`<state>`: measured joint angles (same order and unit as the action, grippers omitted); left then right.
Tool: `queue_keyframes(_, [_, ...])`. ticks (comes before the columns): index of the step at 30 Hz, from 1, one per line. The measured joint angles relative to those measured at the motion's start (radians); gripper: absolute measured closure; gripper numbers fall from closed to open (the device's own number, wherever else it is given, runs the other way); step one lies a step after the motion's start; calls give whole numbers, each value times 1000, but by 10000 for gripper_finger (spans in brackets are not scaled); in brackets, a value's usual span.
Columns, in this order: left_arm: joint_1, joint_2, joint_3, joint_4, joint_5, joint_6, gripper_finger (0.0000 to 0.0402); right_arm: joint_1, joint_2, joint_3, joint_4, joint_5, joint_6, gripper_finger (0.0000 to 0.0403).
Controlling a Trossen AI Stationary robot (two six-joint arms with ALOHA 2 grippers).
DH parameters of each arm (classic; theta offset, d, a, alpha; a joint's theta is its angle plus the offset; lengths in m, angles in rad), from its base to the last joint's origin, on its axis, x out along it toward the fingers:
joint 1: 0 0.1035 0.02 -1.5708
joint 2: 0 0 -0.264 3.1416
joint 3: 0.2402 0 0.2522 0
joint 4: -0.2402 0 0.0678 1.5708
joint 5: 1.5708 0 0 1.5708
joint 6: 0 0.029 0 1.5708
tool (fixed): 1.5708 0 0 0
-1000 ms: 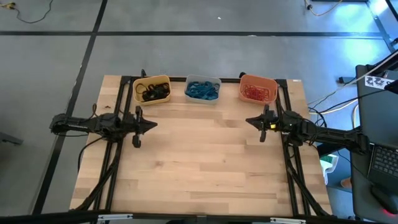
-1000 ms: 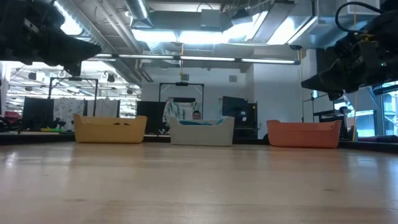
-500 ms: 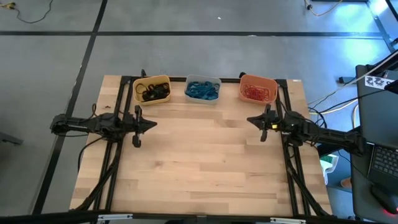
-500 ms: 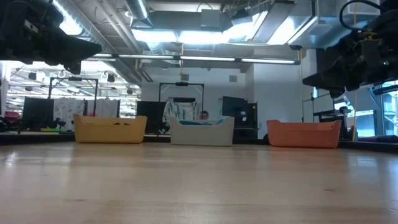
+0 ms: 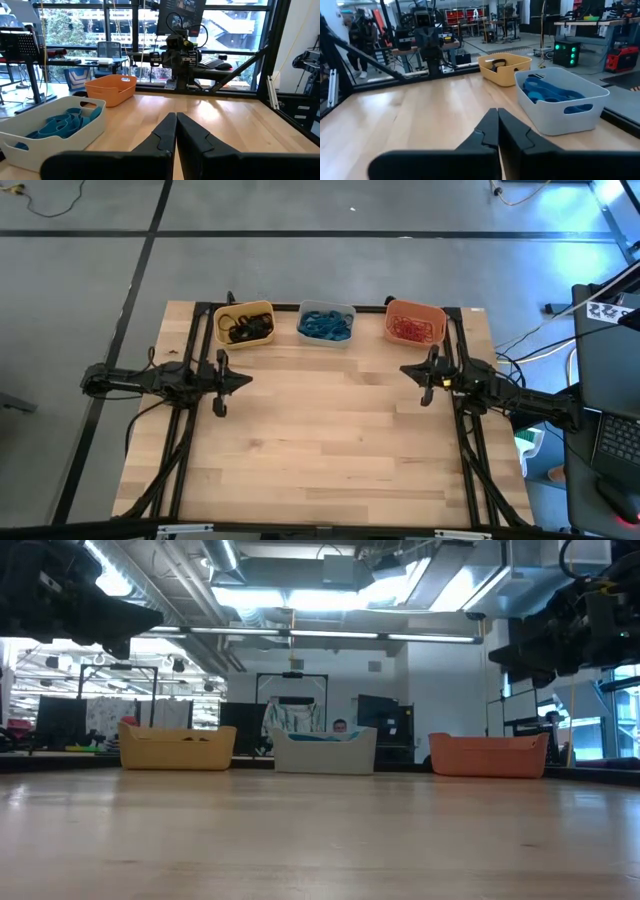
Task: Sort rubber bands into baskets
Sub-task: Return to Home Position
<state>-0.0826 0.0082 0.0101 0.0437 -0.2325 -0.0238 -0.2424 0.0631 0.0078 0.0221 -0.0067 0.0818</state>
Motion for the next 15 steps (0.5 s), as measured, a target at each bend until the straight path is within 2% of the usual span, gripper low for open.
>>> queue_keyframes(15, [0,0,0,0,0,-1,392,0,0,0,3,4,11,397])
